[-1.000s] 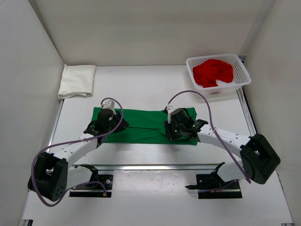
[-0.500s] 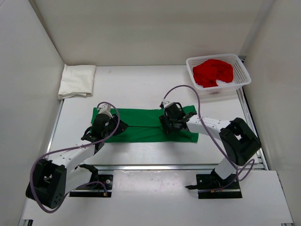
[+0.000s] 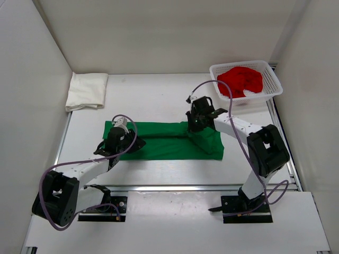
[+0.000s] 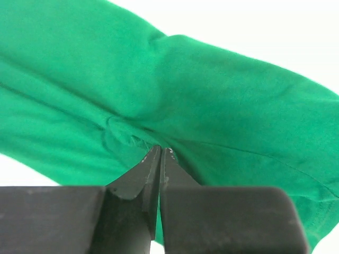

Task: Fold and stack the t-shirts
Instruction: Fold the other side of the tshirt into a rectangle

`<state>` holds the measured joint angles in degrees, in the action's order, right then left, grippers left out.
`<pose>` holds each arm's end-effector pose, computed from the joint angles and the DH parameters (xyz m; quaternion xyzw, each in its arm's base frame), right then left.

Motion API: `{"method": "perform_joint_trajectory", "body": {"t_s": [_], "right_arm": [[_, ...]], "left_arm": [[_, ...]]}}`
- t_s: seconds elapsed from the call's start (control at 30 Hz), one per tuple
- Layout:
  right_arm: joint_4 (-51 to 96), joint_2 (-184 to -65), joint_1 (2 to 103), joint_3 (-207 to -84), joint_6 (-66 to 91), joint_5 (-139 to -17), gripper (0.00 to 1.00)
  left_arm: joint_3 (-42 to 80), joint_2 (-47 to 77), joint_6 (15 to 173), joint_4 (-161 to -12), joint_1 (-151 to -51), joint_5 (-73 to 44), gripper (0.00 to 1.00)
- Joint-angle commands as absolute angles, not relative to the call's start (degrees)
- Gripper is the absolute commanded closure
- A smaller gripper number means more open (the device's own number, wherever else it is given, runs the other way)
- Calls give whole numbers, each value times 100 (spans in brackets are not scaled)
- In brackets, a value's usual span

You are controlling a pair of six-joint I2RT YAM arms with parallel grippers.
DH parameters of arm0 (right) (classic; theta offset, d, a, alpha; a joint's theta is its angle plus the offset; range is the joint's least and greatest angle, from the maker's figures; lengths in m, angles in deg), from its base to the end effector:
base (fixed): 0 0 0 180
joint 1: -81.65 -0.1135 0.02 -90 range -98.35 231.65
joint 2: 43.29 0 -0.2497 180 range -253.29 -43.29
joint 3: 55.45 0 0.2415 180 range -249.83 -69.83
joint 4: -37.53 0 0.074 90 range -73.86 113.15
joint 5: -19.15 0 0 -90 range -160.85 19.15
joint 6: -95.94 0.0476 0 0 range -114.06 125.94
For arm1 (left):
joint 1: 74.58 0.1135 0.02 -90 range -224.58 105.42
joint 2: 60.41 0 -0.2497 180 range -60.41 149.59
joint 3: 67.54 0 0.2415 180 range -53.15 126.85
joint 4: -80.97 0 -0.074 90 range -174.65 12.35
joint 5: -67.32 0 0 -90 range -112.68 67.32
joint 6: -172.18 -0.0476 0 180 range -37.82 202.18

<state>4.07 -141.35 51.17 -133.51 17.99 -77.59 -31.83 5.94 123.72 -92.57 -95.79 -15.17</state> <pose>0.3024 0.1845 0.1807 -0.1700 0.9328 0.1655 0.2714 0.2068 -0.0869 0.1460 -0.1290 0.8845 -0.2815 0.3489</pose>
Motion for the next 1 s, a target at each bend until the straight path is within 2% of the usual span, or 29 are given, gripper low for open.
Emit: {"method": "perform_joint_trajectory", "body": {"t_s": [0.0, 0.17, 0.23, 0.33, 0.4, 0.43, 0.47, 0.57, 0.73, 0.97], "right_arm": [[-328, -13796, 5256, -13750, 1701, -8788, 100], [-648, -13549, 5151, -13234, 1578, -9448, 87], [-813, -13618, 5002, -13118, 1482, -9441, 71], [-990, -13479, 4826, -12996, 1446, -9117, 60], [-929, -13242, 4756, -12960, 1568, -8740, 61], [-824, -13032, 4677, -12934, 1639, -8494, 70], [-614, -12734, 4606, -12881, 1692, -8404, 84], [-87, -12354, 4509, -12442, 1850, -8623, 99], [354, -12695, 4439, -12229, 1799, -8633, 96], [679, -13320, 4597, -12327, 1745, -8334, 80]], "left_arm": [[-2890, 446, 12331, -9212, -9471, -1380, 59], [-2688, 427, 12296, -9063, -9269, -1143, 59], [-2617, 437, 12279, -9001, -9173, -1038, 59], [-2486, 419, 12253, -8887, -9076, -1020, 59], [-2398, 419, 12235, -8799, -9058, -1028, 59], [-2380, 410, 12218, -8816, -9014, -1029, 59], [-2328, 402, 12252, -8782, -9014, -1046, 60], [-2353, 419, 12279, -8921, -9172, -1143, 59], [-2582, 481, 12498, -9159, -9338, -1073, 59], [-2757, 489, 12551, -9229, -9453, -1134, 59]]}}
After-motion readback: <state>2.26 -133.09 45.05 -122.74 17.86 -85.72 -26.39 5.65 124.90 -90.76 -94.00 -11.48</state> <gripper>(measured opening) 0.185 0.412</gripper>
